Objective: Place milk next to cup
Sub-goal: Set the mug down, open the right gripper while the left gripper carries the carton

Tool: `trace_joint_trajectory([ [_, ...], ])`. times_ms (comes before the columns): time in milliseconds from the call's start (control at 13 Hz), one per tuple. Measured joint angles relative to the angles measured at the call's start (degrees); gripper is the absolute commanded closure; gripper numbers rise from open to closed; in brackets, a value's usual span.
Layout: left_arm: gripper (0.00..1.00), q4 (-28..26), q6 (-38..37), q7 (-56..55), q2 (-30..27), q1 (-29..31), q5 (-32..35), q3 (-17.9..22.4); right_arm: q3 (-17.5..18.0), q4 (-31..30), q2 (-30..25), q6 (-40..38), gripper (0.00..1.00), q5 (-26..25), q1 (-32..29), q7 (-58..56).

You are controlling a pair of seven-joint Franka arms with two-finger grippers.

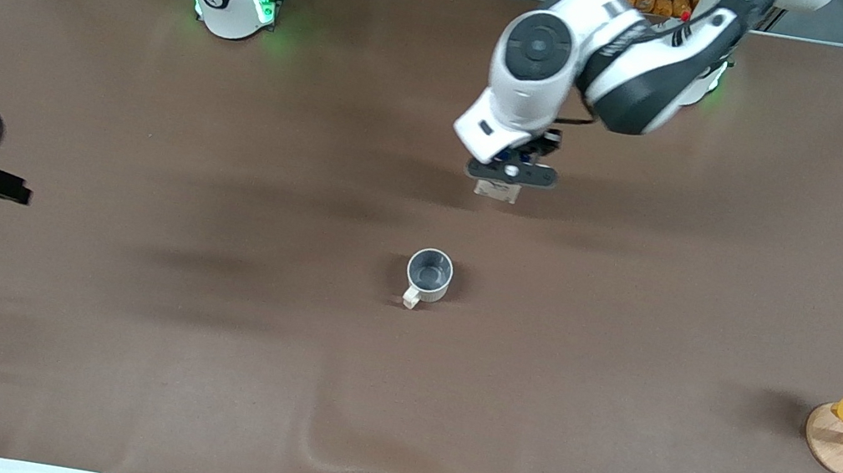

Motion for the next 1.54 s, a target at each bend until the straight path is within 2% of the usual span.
trace_joint_trajectory([
  [154, 1.00, 2.9, 0.1, -3.0, 4.0, -2.5, 2.5, 0.1, 0.0, -5.7, -4.0, 1.9, 0.00, 0.0, -0.5, -0.1],
  [462, 1.00, 9.1, 0.3, -4.4, 11.3, -4.9, 4.7, 0.5, 0.4, -20.9, -15.2, 9.4, 0.00, 0.0, -0.5, -0.1],
  [846, 1.00, 15.3, 1.0, -6.8, 17.4, -5.7, 7.7, 0.7, 0.8, -34.8, -21.4, 19.9, 0.00, 0.0, -0.4, -0.1],
  [1000, 1.00, 16.1, 1.5, -6.9, 17.9, -5.9, 7.8, 1.7, 0.9, -36.7, -22.6, 20.8, 0.00, 0.0, -0.4, -0.1],
  [1538, 1.00, 16.6, 7.5, -6.9, 19.6, -11.0, 7.8, 8.4, 0.9, -37.1, -23.3, 20.5, 0.00, 0.0, -0.4, -0.1],
])
